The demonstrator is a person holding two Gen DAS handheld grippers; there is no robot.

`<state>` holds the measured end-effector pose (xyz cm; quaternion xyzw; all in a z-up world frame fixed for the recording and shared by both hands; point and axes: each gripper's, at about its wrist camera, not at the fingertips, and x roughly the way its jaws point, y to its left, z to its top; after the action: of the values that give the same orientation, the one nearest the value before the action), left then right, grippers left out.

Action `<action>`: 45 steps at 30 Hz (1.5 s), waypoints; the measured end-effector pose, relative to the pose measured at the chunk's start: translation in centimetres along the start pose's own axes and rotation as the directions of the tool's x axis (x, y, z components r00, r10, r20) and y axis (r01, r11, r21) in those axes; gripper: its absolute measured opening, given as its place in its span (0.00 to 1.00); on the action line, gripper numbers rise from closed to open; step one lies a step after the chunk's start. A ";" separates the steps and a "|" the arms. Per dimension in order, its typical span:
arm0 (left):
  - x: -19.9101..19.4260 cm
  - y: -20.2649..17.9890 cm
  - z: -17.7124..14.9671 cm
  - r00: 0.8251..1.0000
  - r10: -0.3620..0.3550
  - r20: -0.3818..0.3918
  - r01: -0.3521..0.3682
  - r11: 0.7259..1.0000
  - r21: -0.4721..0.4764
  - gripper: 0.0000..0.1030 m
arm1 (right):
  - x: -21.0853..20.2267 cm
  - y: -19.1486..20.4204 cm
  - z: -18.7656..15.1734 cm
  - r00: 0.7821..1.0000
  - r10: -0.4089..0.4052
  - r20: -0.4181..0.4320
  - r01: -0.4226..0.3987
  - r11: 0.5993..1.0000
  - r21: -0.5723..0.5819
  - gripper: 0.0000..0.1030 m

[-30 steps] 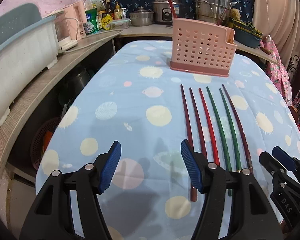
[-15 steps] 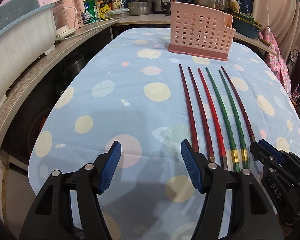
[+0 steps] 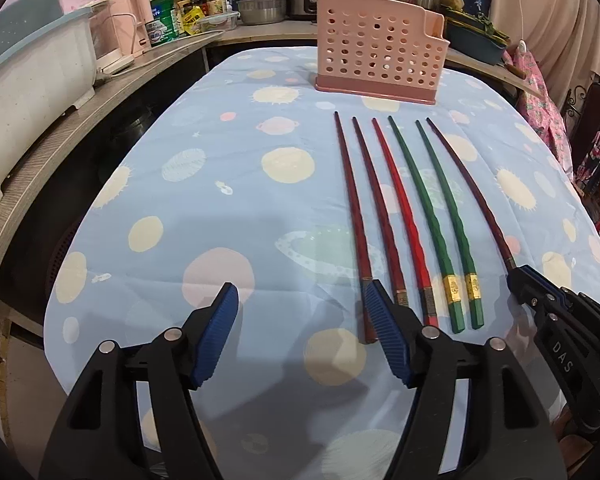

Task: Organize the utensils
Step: 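Close the right gripper on a dark-brown chopstick while the left closes on another dark-brown chopstick, then lift both held chopsticks and carry them over the pink holder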

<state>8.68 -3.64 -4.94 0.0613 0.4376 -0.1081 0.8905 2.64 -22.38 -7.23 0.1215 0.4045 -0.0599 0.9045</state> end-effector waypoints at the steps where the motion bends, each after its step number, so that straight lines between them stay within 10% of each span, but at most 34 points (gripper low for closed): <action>1: 0.1 -0.1 -0.1 1.000 -0.005 -0.002 0.005 1.000 0.001 0.65 | -0.1 -0.3 -0.1 1.000 -0.001 0.000 0.001 1.000 0.008 0.07; 19: 1.7 -0.9 -0.6 0.999 -0.002 -0.032 0.002 1.000 0.007 0.61 | -0.8 -1.1 -0.8 1.000 0.001 0.004 -0.001 0.999 0.035 0.07; 32: 1.6 -1.0 -0.4 1.000 -0.004 -0.028 0.005 1.000 0.028 0.15 | -0.9 -1.1 -0.9 1.000 -0.001 0.006 0.001 0.999 0.033 0.07; 45: 1.4 -0.4 -0.4 0.998 -0.029 -0.048 0.029 1.000 0.004 0.08 | -1.1 -1.2 -0.9 1.000 0.004 0.003 -0.004 0.999 0.041 0.07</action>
<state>9.15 -4.14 -6.32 0.0597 0.4594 -0.1206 0.8780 1.00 -23.31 -7.21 0.1406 0.4016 -0.0664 0.9025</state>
